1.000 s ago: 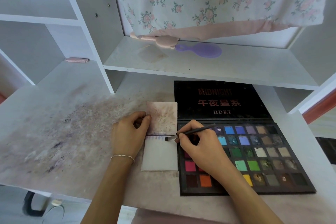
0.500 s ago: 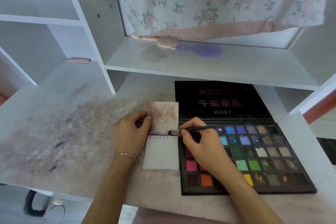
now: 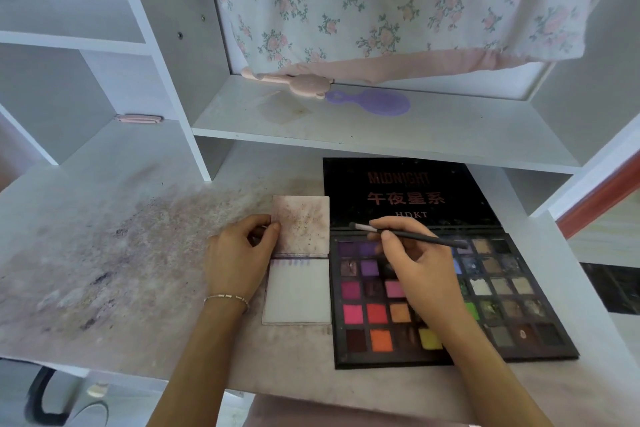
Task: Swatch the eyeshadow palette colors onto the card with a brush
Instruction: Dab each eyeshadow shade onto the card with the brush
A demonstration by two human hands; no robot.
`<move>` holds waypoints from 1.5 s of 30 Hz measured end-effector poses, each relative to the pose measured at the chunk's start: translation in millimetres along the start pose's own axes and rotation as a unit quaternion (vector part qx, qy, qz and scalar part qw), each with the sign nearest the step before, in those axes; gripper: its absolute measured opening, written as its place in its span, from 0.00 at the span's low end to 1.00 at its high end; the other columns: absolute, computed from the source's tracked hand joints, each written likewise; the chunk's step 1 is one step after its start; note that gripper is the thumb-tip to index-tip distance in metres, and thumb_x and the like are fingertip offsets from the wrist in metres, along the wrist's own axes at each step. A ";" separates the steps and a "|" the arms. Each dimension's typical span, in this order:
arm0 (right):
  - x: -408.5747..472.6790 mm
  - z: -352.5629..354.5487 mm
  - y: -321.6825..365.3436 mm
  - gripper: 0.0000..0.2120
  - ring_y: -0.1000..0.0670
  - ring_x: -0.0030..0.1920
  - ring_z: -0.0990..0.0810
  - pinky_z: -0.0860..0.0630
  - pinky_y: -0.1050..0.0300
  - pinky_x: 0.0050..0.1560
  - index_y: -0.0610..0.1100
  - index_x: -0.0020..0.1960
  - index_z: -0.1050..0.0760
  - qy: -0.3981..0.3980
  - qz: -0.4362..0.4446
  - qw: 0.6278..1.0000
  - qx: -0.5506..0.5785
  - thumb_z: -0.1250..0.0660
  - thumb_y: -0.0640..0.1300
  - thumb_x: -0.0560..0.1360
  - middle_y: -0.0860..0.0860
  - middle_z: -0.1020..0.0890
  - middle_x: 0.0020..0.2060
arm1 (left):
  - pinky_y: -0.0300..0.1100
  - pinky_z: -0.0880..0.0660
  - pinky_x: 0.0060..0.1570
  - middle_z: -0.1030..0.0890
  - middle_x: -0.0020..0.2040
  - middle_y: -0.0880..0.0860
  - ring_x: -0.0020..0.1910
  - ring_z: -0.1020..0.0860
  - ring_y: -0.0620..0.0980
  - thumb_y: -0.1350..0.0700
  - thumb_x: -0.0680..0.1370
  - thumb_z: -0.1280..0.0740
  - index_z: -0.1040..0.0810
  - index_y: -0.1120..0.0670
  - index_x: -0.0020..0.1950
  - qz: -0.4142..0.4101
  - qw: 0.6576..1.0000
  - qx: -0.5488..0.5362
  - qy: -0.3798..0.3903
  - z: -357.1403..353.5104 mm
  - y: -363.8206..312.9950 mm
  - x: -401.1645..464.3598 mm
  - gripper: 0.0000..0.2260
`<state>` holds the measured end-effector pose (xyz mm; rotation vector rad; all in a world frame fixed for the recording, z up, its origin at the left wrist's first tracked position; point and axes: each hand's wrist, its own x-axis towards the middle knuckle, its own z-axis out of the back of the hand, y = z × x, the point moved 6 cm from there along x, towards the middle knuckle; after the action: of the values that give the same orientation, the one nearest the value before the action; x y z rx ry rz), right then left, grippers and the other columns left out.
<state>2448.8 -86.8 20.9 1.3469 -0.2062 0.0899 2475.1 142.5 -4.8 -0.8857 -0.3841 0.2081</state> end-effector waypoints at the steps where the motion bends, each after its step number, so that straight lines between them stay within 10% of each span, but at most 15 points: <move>1: -0.2 7.1 0.0 0.15 0.55 0.41 0.20 0.23 0.66 0.39 0.53 0.43 0.22 -0.008 0.000 1.000 0.003 0.39 0.34 0.75 0.53 0.18 0.39 | 0.40 0.28 0.43 0.22 0.35 0.45 0.37 0.24 0.46 0.55 0.73 0.31 0.18 0.53 0.48 -0.004 1.000 0.001 0.000 0.1 0.0 0.3 0.06; 17: -7.1 134.3 -33.1 0.04 0.63 0.37 0.24 0.32 0.78 0.32 0.47 0.46 0.27 -0.218 -0.047 0.957 -0.185 0.40 0.43 0.77 0.56 0.22 0.37 | 0.41 0.31 0.45 0.22 0.36 0.49 0.38 0.25 0.50 0.56 0.73 0.31 0.18 0.55 0.48 0.005 1.000 -0.004 0.014 -4.2 6.3 0.0 0.06; 45: -6.7 130.1 -39.0 0.07 0.60 0.31 0.25 0.32 0.71 0.26 0.48 0.41 0.30 -0.184 -0.050 0.943 -0.274 0.42 0.43 0.78 0.58 0.25 0.30 | 0.46 0.27 0.48 0.21 0.38 0.51 0.41 0.24 0.53 0.57 0.73 0.31 0.18 0.56 0.49 0.000 1.000 -0.002 0.015 -4.0 2.0 -0.2 0.07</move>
<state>2436.9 -221.7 9.2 0.8029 -0.4422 -0.2919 2476.5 140.8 -8.7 -0.8920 -0.3563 0.1927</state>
